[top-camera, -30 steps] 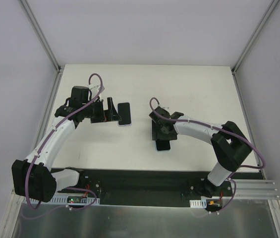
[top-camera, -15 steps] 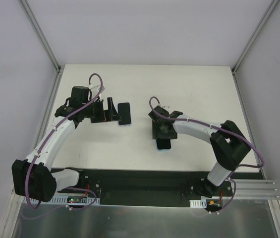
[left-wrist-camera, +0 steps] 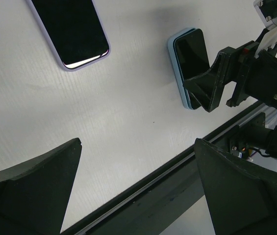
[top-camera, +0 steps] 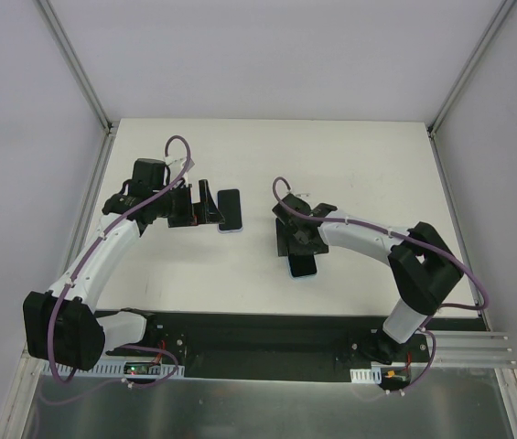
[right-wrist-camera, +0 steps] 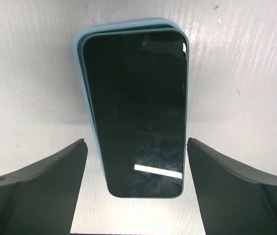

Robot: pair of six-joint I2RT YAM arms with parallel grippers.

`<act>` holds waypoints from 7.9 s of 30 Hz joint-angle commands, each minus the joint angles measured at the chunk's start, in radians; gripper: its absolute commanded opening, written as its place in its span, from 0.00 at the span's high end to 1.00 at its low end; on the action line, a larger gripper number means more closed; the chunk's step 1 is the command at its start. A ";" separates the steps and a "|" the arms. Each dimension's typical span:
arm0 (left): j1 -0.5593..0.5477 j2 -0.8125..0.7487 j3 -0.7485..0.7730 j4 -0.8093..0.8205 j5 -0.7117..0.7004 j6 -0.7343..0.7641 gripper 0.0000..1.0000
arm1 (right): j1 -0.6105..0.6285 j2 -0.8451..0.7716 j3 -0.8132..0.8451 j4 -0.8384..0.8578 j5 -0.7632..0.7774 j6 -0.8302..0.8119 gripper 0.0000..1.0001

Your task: Put the phone into the phone case

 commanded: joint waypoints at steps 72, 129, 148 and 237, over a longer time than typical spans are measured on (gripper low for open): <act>-0.246 0.202 -0.247 0.374 0.059 -0.338 0.55 | 0.136 -0.285 -0.250 0.210 -0.228 0.087 0.59; -0.279 0.452 -0.296 0.637 0.098 -0.438 1.00 | 0.154 0.037 -0.051 0.216 -0.070 0.130 0.98; -0.280 0.358 -0.227 0.514 0.004 -0.361 0.49 | 0.116 -0.294 -0.365 0.407 -0.087 0.171 0.37; -0.292 0.495 -0.330 0.821 0.294 -0.559 0.98 | -0.158 -0.103 -0.545 1.267 -0.902 0.375 0.23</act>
